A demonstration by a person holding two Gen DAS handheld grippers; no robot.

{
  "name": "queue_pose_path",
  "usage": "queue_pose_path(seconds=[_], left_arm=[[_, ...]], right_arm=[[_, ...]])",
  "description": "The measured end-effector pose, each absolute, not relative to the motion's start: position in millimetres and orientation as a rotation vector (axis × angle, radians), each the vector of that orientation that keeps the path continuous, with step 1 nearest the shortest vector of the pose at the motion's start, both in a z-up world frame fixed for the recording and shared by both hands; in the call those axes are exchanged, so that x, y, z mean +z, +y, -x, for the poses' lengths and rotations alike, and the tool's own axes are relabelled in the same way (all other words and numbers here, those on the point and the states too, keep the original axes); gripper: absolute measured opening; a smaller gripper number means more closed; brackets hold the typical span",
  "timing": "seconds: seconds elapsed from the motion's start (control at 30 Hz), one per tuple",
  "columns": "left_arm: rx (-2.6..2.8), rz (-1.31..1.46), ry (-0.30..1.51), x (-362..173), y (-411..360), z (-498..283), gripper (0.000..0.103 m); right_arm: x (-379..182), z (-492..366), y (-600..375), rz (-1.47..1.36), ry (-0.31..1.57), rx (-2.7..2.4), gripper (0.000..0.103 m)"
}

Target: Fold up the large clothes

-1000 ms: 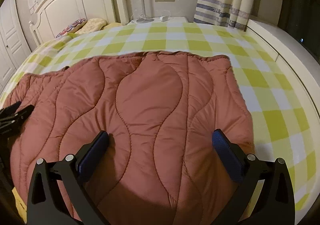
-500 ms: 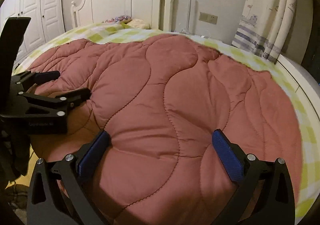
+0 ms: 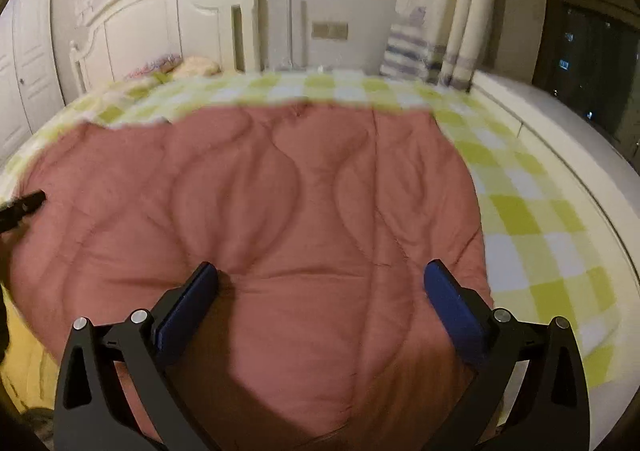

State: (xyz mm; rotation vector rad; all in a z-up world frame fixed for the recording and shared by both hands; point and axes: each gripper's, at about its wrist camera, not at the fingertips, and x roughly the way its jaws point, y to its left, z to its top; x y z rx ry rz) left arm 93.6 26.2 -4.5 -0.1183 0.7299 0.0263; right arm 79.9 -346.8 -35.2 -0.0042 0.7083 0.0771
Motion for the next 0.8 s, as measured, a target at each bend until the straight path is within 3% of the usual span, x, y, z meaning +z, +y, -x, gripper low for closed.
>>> queue_pose_path(seconds=[0.13,0.27,0.53,0.63,0.8], left_arm=[[-0.064,-0.028,0.653,12,-22,-69,0.101],[-0.075,-0.166,0.731,-23,-58,-81,0.101],[-0.003,0.081,0.663,2,17,-78,0.101],[0.083,0.17,0.706,-10,59,-86,0.101],[0.132,0.042,0.704,-33,54,-89,0.101]], right_arm=[[-26,-62,-304,0.097,0.658,0.214,0.099],[-55,-65,-272,0.201,0.676,0.247,0.099],[-26,-63,-328,0.098,0.622,0.152,0.099],[-39,-70,-368,0.032,0.676,0.029,0.099],[-71,-78,-406,-0.154,0.737,0.084,0.099]])
